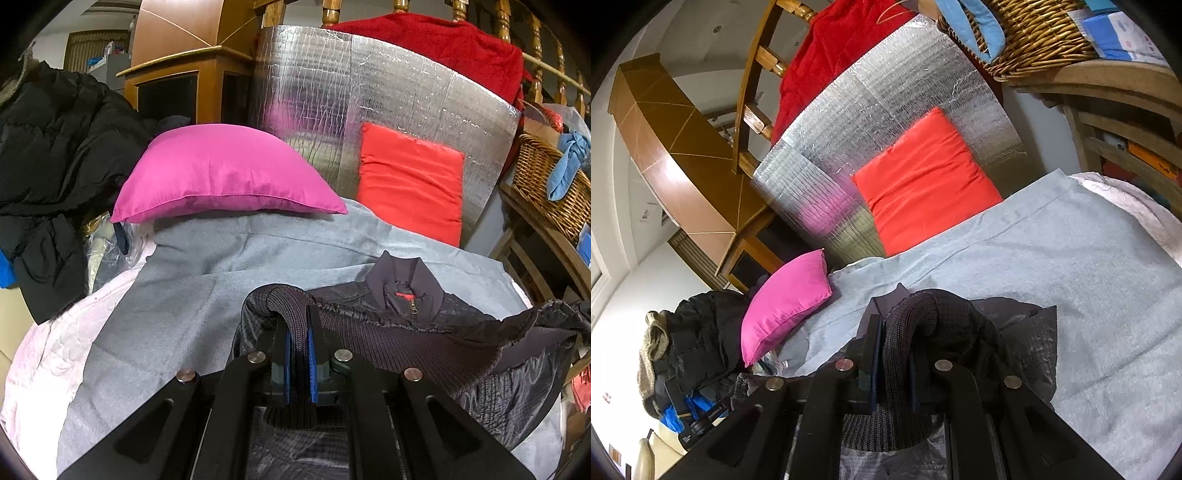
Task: Fold large clothes
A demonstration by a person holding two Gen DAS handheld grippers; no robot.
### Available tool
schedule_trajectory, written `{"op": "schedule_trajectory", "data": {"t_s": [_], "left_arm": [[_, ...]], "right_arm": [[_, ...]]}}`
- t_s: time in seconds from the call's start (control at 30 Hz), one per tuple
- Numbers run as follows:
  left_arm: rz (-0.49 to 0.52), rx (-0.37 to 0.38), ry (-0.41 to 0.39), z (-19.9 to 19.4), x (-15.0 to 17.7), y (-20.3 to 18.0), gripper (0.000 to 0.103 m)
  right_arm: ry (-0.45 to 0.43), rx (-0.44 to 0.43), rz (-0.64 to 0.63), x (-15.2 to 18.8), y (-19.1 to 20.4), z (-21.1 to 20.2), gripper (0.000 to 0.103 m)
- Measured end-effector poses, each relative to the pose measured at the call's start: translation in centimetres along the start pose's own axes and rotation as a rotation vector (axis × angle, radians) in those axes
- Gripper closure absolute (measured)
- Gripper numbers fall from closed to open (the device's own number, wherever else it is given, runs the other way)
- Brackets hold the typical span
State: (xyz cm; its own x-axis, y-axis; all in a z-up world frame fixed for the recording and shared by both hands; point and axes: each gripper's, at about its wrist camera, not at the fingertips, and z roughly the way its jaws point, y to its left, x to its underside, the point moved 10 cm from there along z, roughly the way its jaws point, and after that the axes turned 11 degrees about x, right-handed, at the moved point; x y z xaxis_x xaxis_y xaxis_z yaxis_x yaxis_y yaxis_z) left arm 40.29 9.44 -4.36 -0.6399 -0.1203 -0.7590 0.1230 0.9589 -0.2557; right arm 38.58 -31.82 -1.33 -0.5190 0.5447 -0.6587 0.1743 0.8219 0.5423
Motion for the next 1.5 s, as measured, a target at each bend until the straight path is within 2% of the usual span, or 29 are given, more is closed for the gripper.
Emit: {"op": "schedule_trajectory", "data": {"t_s": [0.63, 1.5], "left_arm": [[-0.005, -0.016, 0.094, 4.9, 0.0, 0.8, 0.095], [0.002, -0.060, 0.233, 12.4, 1.0, 1.5, 0.095]], "right_arm": [[0.062, 0.060, -0.001, -0.5, -1.3, 4.8, 0.091], [0.193, 0.170, 0.041, 0.3, -5.8, 13.2, 0.091]]}}
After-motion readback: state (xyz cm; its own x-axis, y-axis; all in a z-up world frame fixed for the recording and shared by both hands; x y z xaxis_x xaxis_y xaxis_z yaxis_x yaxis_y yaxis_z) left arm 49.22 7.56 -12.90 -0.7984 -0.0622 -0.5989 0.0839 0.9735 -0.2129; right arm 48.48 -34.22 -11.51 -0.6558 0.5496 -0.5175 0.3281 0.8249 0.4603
